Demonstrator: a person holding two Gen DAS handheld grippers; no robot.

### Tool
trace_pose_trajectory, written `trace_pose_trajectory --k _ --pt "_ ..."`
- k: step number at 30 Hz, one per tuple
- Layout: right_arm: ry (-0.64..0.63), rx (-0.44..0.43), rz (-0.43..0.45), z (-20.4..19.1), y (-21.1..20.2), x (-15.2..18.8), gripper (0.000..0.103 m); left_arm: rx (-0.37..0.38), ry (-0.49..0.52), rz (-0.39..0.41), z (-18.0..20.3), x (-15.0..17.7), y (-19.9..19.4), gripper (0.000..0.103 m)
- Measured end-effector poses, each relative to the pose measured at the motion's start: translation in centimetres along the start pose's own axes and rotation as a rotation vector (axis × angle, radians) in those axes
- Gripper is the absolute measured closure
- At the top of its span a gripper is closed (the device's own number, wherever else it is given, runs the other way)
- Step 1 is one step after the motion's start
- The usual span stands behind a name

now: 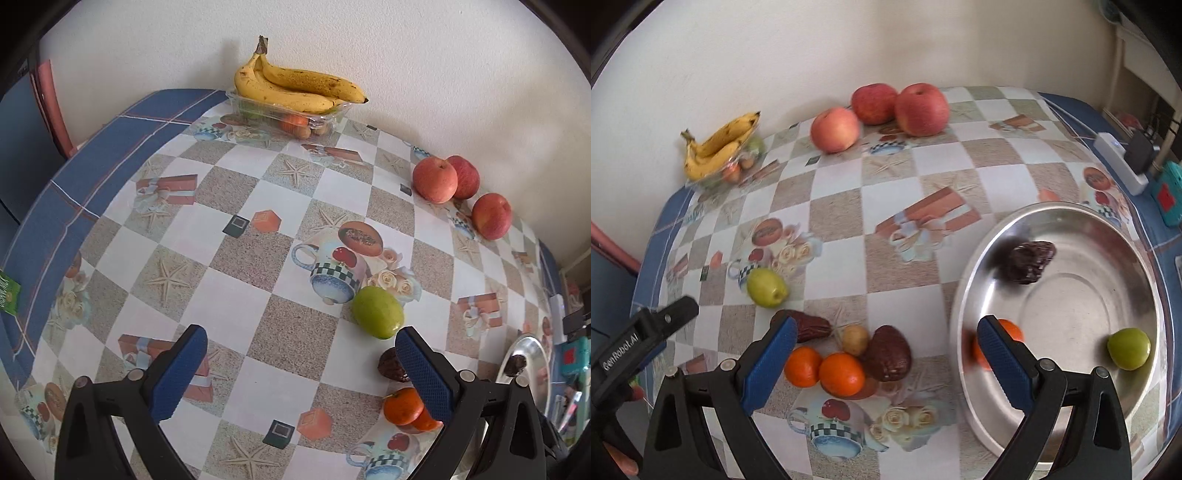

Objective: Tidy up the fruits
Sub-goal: 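Withdraw both grippers from the bowl back toward the fruit row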

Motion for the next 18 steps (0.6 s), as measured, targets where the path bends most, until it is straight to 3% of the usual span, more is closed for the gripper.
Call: trace_pose_trajectory --k 7,13,18 --pt "-0.047 0.003 -0.006 -1.5 0.2 0.5 0.005 0.007 0.002 0.000 0.3 0.2 0.2 0.000" --pt "-0.067 0.004 0.013 -1.7 0.0 0.4 0.006 0.080 0.002 0.004 1.6 0.4 0.2 0.000" --pt "-0.078 0.007 0.036 -1.1 -0.6 0.0 0.015 0.096 0.049 0.037 3.1 0.3 0.0 0.000"
Point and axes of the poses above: each gripper's, at about its wrist camera, not at the fingertips, and y roughly the way its jaws point, z to its right, x to its underside, the point moved 8 cm from there along y, roughly the way its jaws point, and after that the axes turned 12 degrees about x, right-handed, at the moved point
